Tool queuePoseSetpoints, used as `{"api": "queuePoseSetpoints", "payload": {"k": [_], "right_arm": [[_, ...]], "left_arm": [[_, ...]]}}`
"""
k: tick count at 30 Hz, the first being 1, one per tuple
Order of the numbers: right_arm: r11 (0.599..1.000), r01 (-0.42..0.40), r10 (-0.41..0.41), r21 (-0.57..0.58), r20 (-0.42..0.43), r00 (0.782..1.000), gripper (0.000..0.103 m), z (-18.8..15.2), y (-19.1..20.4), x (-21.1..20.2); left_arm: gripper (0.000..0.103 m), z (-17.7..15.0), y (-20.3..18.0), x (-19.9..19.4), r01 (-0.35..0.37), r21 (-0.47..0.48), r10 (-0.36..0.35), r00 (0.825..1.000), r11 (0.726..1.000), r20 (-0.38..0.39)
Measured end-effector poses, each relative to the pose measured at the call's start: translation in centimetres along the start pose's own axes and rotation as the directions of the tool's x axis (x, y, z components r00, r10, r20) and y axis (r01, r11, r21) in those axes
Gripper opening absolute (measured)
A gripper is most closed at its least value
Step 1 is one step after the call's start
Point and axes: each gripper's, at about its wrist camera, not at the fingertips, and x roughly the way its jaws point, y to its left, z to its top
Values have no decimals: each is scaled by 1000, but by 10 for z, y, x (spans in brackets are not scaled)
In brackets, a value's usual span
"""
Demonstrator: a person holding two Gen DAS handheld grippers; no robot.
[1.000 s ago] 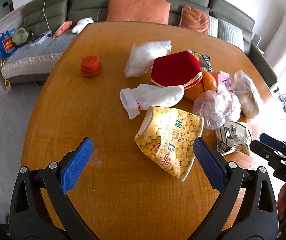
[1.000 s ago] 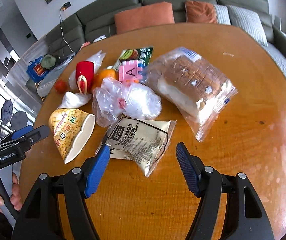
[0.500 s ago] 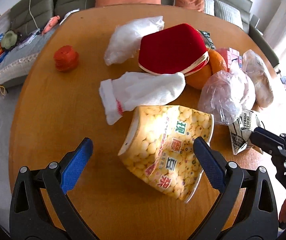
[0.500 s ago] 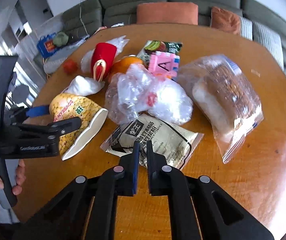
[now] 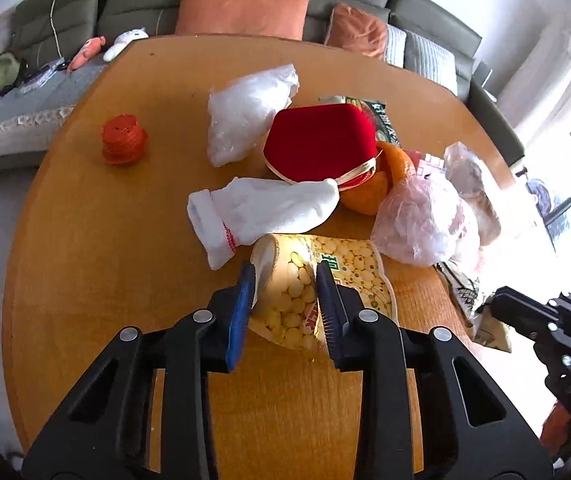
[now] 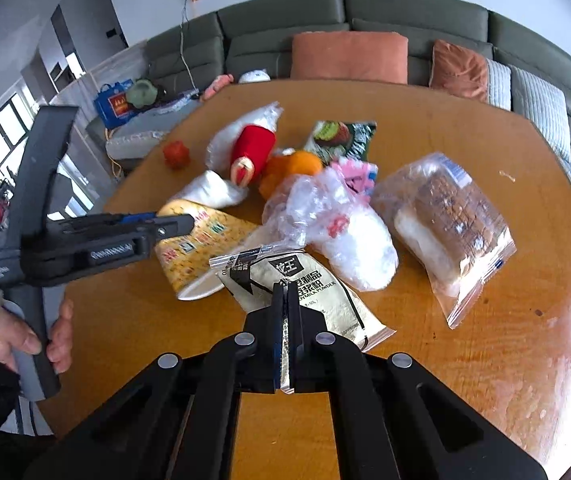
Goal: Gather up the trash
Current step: 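Grasp the yellow snack bag with the left gripper while the right grasps the white snack packet, then carry both snack bags over the black bin and open both grippers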
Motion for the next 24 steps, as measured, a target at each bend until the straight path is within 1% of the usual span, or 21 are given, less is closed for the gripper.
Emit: {"api": "queuePoseSetpoints", "payload": {"k": [3,6,11,18,23,24], "right_arm": [[1000,-14,14,-12,23,1000,3,5,12,-11],[999,-29,30,-28,41,999,3,10,25,-16],[995,-74,78,-68,47,996,3,20,58,-12],[975,-158,163,-157,19,987,3,31,120,6],[945,-228,231,-235,-14,973,3,38,172,21],[936,-245,247,-252,-24,969,3,40,184,25]], "left_arm": [[31,-2,0,-14,14,-5,-14,1000,1000,23],[31,-6,3,-31,12,-1,-12,999,1000,48],[31,-10,31,-58,-17,-32,20,996,999,87],[31,-28,86,-94,-107,-112,121,985,988,123],[31,-50,135,-121,-180,-204,210,968,962,135],[31,-56,147,-129,-197,-228,232,963,953,136]]}}
